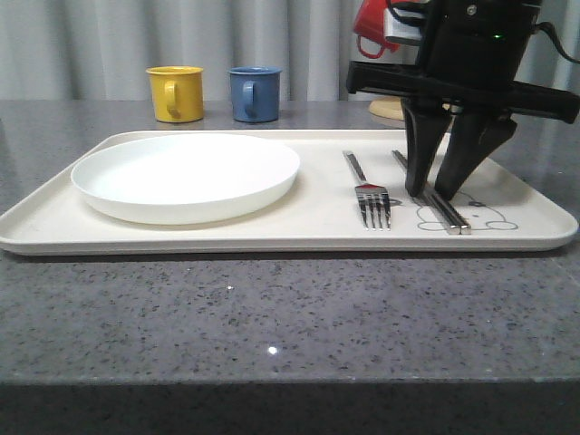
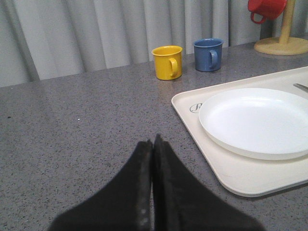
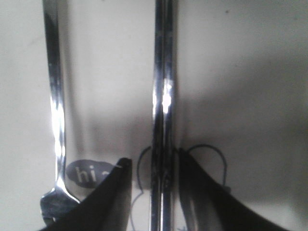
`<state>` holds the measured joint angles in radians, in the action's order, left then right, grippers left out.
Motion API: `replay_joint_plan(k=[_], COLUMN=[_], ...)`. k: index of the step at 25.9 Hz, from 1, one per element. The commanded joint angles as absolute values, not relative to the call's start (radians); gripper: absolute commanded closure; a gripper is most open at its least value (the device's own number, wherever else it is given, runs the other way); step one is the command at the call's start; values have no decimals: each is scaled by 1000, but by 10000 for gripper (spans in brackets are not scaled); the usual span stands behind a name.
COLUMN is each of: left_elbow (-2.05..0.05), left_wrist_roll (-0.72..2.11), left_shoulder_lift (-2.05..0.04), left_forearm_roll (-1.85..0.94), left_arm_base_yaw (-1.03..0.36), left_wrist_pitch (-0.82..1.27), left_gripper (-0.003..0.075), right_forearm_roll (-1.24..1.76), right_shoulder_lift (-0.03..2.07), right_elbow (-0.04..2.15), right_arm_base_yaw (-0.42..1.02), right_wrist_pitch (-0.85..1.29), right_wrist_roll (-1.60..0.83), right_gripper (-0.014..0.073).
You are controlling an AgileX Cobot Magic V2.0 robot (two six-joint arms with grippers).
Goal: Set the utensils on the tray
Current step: 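Place the chopsticks on the tray beside the fork with the right gripper, then move the right gripper back and grasp the steel spoon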
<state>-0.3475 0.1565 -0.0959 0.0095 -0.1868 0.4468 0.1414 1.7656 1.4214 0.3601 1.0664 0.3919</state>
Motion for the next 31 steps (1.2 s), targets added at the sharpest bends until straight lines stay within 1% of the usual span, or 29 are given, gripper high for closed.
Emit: replay_joint_plan(k=[1,4,8,11,16,20,25,31], left_elbow=[-376,-376,-376,-376,-376,-376,-376,-376], left_wrist_roll=[146,146,146,146,146,146,146,146], left_shoulder_lift=[-107,-107,-107,-107,-107,-107,-107,-107], left_forearm_roll=[0,0,0,0,0,0,0,0], left_arm_base_yaw=[-184,-184,-184,-184,-184,-184,-184,-184], left_wrist_pitch=[365,365,365,365,365,365,365,365], left_gripper=[738,738,738,738,738,738,738,738], right_forearm_roll=[100,17,-59,-87,-86,-53,-43,26], right_shoulder_lift=[1708,1683,1654,1653,1653,1653,1656,1714], right_elbow=[1480,1527,1538,1536,1525,1525,1525,1525], right_arm_base_yaw=[359,348,285,193,-7,-134,-211,-243], right_wrist_pitch=[1100,1152,1213,1259,1256,1247,1206,1183], right_wrist_roll=[366,332,240,205,150,35,10,-40], right_gripper=[220,210,210,210,210,210,210,210])
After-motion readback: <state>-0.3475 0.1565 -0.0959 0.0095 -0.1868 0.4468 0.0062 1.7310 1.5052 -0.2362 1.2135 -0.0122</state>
